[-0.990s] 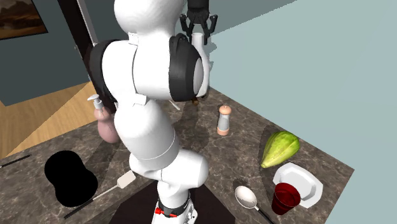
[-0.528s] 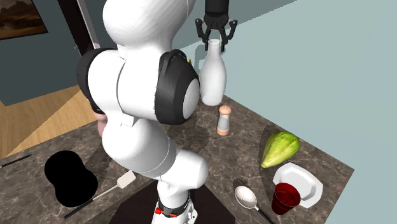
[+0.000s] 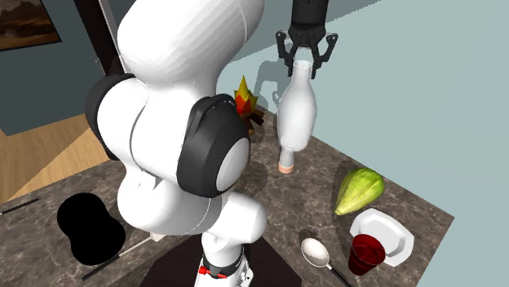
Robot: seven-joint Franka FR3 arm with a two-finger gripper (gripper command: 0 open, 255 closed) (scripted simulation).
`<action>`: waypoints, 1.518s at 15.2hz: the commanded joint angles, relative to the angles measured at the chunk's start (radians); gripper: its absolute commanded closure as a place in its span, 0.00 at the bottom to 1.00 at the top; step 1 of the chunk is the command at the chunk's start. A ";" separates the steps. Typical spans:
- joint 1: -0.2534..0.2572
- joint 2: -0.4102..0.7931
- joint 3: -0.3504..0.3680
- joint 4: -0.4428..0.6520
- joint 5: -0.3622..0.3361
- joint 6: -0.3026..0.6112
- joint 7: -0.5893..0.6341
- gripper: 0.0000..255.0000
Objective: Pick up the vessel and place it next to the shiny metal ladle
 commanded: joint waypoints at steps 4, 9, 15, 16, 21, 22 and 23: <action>-0.022 -0.040 -0.096 -0.006 -0.075 -0.012 -0.132 1.00; -0.031 -0.085 -0.122 -0.092 -0.100 0.035 -0.155 1.00; -0.039 -0.136 -0.125 -0.215 -0.109 0.107 -0.139 1.00; -0.040 -0.144 -0.126 -0.234 -0.111 0.118 -0.136 1.00; -0.046 -0.180 -0.132 -0.328 -0.119 0.177 -0.126 1.00; -0.047 -0.187 -0.133 -0.347 -0.121 0.188 -0.123 1.00; -0.048 -0.193 -0.135 -0.365 -0.123 0.200 -0.122 1.00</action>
